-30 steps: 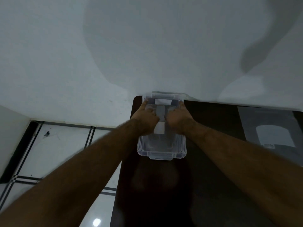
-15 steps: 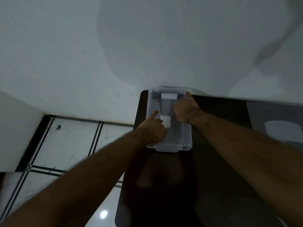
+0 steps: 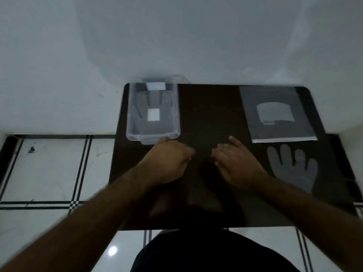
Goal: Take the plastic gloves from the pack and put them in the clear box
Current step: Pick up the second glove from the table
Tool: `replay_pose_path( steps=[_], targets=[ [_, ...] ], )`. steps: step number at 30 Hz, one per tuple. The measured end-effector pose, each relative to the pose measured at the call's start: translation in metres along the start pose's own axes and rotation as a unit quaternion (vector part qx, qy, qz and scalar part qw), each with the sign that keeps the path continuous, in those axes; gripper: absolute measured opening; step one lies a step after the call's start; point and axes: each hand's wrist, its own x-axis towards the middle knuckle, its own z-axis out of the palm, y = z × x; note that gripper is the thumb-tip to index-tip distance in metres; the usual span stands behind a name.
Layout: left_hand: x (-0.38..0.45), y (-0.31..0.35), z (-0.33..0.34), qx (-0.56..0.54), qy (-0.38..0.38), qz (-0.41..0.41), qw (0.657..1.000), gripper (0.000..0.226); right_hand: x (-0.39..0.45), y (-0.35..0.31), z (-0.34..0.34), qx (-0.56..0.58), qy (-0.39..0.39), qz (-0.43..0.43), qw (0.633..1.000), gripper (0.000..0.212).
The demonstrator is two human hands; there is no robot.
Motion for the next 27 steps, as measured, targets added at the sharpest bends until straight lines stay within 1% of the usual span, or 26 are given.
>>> replay_pose_path(
  steps=[3,5,9,11,15,16,17,19,22,25,27],
  targets=[
    [0.009,0.058,0.043,-0.020,-0.024,0.022,0.999,0.033,-0.081,0.046,0.029,0.036,-0.045,0.072,0.996,0.038],
    [0.020,0.097,0.069,-0.038,-0.045,0.030,0.998,0.034,-0.134,0.075,0.045,0.054,-0.050,0.118,0.990,0.038],
    [0.048,0.166,0.115,-0.079,-0.083,0.025,0.993,0.032,-0.226,0.126,0.075,0.072,-0.044,0.152,0.985,0.039],
    [0.062,0.197,0.133,-0.078,-0.085,0.020,0.993,0.028,-0.257,0.146,0.088,0.070,-0.047,0.155,0.984,0.051],
    [0.085,0.249,0.161,-0.067,-0.085,0.016,0.994,0.028,-0.290,0.179,0.110,0.037,-0.088,0.138,0.986,0.095],
    [0.089,0.258,0.166,-0.063,-0.087,0.015,0.994,0.029,-0.293,0.184,0.113,0.029,-0.102,0.135,0.985,0.102],
    [0.092,0.266,0.172,-0.058,-0.091,0.015,0.994,0.029,-0.295,0.188,0.115,0.021,-0.113,0.130,0.985,0.105],
    [0.098,0.281,0.181,-0.038,-0.100,0.021,0.994,0.030,-0.297,0.191,0.119,0.008,-0.112,0.117,0.987,0.096],
    [0.105,0.294,0.194,0.008,-0.098,0.040,0.994,0.036,-0.297,0.192,0.125,-0.009,-0.068,0.093,0.993,0.076],
    [0.110,0.301,0.203,0.034,-0.091,0.046,0.994,0.041,-0.297,0.192,0.128,-0.016,-0.046,0.089,0.995,0.065],
    [0.113,0.305,0.210,0.048,-0.090,0.050,0.994,0.045,-0.299,0.191,0.128,-0.015,-0.035,0.088,0.995,0.053]
  ],
)
